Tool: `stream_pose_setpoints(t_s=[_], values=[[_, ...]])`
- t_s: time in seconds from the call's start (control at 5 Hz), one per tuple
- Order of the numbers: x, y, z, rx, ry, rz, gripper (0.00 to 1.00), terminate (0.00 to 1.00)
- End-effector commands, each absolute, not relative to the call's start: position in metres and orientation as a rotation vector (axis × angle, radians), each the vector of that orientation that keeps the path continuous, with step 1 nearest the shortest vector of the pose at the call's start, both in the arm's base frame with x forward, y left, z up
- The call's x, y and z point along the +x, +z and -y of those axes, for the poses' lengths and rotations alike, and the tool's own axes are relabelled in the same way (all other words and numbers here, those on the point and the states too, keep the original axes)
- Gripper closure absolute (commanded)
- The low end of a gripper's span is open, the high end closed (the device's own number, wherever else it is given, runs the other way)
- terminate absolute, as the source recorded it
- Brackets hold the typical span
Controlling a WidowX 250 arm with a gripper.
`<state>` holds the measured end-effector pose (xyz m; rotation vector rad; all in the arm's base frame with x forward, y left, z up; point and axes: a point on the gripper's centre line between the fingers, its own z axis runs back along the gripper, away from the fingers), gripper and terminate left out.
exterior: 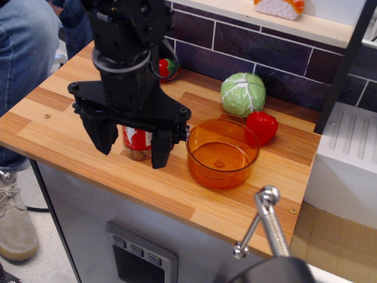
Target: Pour almonds in pot
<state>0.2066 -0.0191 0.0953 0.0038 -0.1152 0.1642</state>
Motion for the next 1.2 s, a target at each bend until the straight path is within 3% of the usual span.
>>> stream_pose_setpoints(t_s=[0.0, 0.6, 0.8, 1.0], values=[[0.207, 0.095, 0.019, 0.004, 0.164, 0.115, 0.0, 0.0], [0.225, 0.128, -0.04, -0.38, 0.692, -0.041, 0.0, 0.0], [0.235, 0.128, -0.062, -0.477, 0.865, -0.12, 0.0, 0.0], [0.24, 0.121, -0.087, -0.518, 1.012, -0.199, 0.0, 0.0]])
